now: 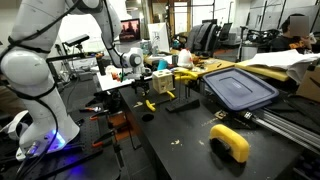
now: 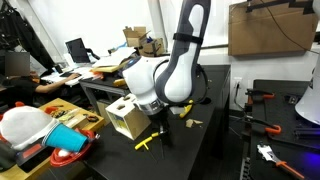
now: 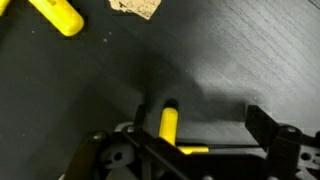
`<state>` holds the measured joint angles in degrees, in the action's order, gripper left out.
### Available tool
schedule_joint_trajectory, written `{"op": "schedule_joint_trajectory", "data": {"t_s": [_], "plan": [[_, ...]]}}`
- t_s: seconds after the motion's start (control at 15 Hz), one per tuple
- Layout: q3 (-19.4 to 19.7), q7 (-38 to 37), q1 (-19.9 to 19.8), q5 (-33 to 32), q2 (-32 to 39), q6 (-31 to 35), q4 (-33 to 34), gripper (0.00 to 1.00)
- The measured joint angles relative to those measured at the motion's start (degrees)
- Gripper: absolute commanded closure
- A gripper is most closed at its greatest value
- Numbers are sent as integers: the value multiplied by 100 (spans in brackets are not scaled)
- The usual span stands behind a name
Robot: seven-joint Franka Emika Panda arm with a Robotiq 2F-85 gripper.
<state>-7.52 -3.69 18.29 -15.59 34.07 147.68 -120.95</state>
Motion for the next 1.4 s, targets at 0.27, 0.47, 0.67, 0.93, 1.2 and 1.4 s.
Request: {"op": "schedule_joint_trajectory", "data": {"t_s": [0.27,0.47,0.67,0.93,1.2,1.4], "plan": [[9,283,-42,-42,-23,739,-383,0],[9,461,-134,-42,-91,1151,-602,0],[10,578,-262,-41,-181,1435,-816,0],[-8,826,-517,-10,-286,1579,-950,0],[-305,1343,-1016,237,-287,1625,-931,0],[-620,1759,-1390,487,-273,1625,-901,0]]}}
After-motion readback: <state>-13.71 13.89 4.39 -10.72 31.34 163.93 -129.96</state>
